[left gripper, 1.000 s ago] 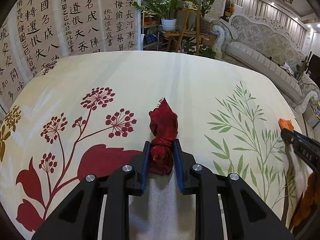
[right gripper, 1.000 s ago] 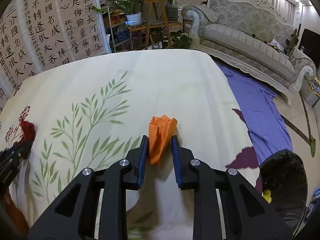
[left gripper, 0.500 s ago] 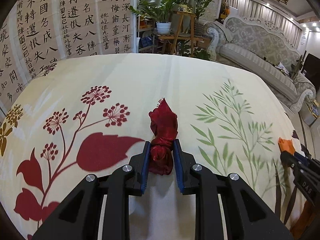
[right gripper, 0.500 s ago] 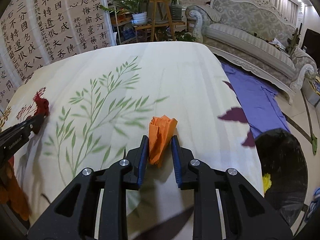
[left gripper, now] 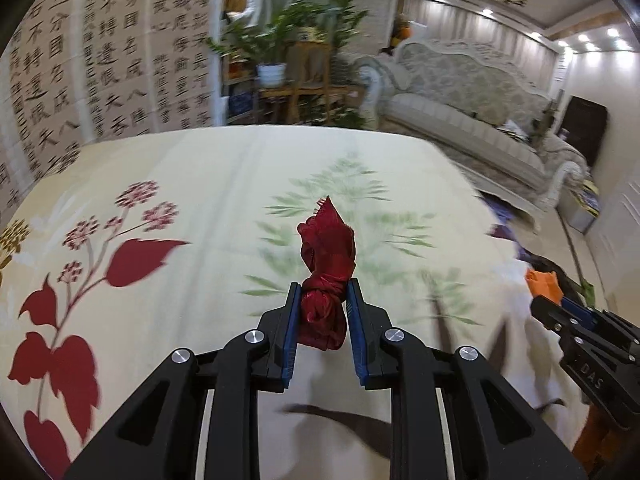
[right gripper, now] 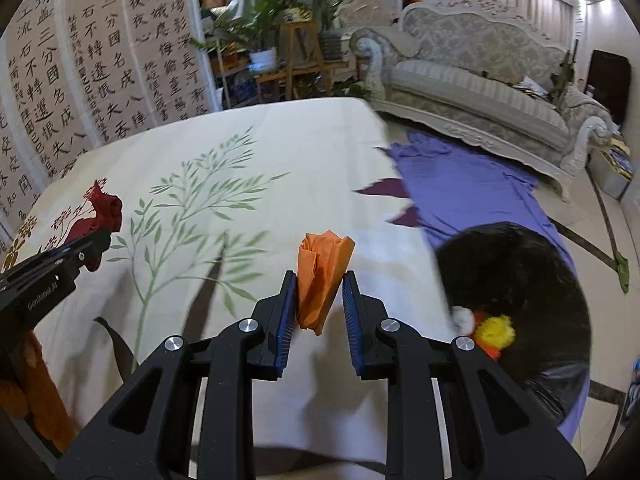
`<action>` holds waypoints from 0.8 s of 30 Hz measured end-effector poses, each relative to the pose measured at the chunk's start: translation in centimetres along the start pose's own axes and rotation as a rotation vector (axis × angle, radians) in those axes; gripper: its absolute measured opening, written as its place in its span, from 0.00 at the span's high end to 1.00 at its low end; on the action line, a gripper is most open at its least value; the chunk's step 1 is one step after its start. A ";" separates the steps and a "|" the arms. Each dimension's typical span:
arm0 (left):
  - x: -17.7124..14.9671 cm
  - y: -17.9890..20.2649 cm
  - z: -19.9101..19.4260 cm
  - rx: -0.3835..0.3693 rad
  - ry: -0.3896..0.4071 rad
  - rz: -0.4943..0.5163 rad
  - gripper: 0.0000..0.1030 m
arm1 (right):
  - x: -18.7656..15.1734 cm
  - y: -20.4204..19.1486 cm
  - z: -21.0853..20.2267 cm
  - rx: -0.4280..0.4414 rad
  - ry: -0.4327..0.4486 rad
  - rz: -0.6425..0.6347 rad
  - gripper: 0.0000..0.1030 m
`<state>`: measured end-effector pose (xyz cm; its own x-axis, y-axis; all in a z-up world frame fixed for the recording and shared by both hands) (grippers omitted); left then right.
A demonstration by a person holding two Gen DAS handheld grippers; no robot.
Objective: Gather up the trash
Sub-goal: 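Carry the red cloth and orange piece over the bin and release both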
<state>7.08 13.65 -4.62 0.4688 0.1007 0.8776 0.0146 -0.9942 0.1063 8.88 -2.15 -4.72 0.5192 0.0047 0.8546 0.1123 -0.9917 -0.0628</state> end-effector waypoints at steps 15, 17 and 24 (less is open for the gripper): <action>-0.8 13.0 -1.2 -0.248 0.021 0.107 0.77 | -1.6 10.8 -5.2 -0.204 0.065 0.072 0.78; -1.0 14.7 -1.0 -0.276 0.027 0.132 0.77 | -1.9 12.2 -5.4 -0.221 0.067 0.091 0.78; -1.3 19.4 0.7 -0.327 0.022 0.188 0.77 | -2.2 15.6 -5.4 -0.261 0.082 0.126 0.78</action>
<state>7.36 -5.84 -4.06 0.4172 -0.0778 0.9055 -0.3546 -0.9313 0.0834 4.93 -18.33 -4.81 0.4441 -0.1202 0.8879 -0.1757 -0.9834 -0.0452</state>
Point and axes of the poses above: each gripper's, at about its wrist camera, not at the fingertips, and z roughly the way its jaws point, y to its right, x to its top, the point moved 4 cm from there along z, roughly the way its jaws point, and after that the axes turned 15 degrees about y, right-handed, at the moved point
